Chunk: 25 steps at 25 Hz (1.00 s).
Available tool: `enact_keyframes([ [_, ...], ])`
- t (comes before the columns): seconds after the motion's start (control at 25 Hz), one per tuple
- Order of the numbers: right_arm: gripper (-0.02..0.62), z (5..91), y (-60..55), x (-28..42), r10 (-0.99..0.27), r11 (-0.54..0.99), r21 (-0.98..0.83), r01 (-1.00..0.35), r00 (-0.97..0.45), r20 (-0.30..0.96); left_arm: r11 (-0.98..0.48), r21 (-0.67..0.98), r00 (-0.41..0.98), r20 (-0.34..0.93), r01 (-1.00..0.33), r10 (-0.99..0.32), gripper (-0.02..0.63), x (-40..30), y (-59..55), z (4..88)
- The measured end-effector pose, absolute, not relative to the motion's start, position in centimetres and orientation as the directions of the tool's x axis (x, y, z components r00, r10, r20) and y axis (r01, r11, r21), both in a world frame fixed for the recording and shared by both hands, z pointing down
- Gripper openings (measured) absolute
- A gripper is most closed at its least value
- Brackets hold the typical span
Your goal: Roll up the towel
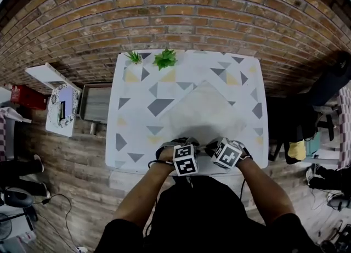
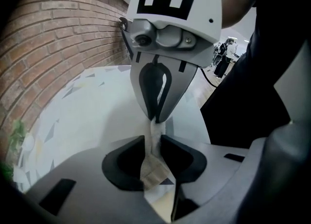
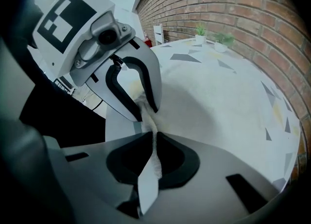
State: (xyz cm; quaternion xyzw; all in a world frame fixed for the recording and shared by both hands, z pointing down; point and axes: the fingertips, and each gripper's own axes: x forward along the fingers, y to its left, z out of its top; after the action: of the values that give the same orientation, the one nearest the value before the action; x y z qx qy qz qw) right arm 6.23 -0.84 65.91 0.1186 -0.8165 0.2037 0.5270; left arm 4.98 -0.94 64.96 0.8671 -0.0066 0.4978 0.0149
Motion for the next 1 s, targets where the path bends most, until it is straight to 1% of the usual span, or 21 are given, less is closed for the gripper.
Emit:
enact_keyframes([
  [0.08, 0.044, 65.9, -1.2, 6.2, 0.040, 0.887, -0.225, -0.404, -0.418, 0.908, -0.999, -0.035, 0.498, 0.866, -0.025, -0.043, 0.140, 4.9, -1.6, 64.5],
  [0.2, 0.044, 66.1, -1.7, 6.2, 0.054, 0.882, -0.237, -0.407, -0.414, 0.909, -0.994, -0.103, 0.494, 0.866, 0.029, -0.075, 0.141, 5.1, -1.3, 63.8],
  [0.36, 0.048, 66.2, -2.1, 6.2, 0.074, 0.866, -0.268, -0.422, -0.424, 0.903, -0.986, -0.138, 0.467, 0.881, 0.089, -0.081, 0.141, 5.5, -0.5, 64.4],
  [0.48, 0.058, 66.0, -2.4, 6.3, 0.044, 0.869, -0.246, -0.428, -0.429, 0.902, -0.990, -0.129, 0.455, 0.886, 0.060, -0.088, 0.138, 5.3, -1.0, 65.4],
  [0.56, 0.070, 65.4, -2.9, 6.4, -0.002, 0.877, -0.206, -0.433, -0.432, 0.902, -0.993, -0.108, 0.460, 0.884, 0.035, -0.080, 0.124, 5.1, -1.3, 65.6],
  [0.68, 0.072, 64.0, -3.0, 6.3, -0.061, 0.899, -0.147, -0.413, -0.451, 0.891, -0.998, -0.060, 0.473, 0.880, 0.004, -0.051, 0.098, 5.0, -1.6, 65.6],
  [0.8, 0.080, 63.5, -1.7, 5.7, -0.053, 0.928, -0.129, -0.349, -0.467, 0.883, -0.999, 0.006, 0.487, 0.873, -0.037, -0.013, 0.080, 4.9, -1.8, 65.6],
  [0.88, 0.111, 64.4, -1.0, 5.8, -0.048, 0.943, -0.103, -0.318, -0.435, 0.899, -0.998, 0.033, 0.491, 0.871, -0.054, 0.002, 0.078, 4.8, -2.1, 65.5],
  [1.0, 0.123, 65.9, -0.9, 6.1, -0.061, 0.952, -0.061, -0.299, -0.382, 0.922, -0.997, 0.017, 0.495, 0.869, -0.073, -0.021, 0.080, 4.7, -2.6, 65.3],
])
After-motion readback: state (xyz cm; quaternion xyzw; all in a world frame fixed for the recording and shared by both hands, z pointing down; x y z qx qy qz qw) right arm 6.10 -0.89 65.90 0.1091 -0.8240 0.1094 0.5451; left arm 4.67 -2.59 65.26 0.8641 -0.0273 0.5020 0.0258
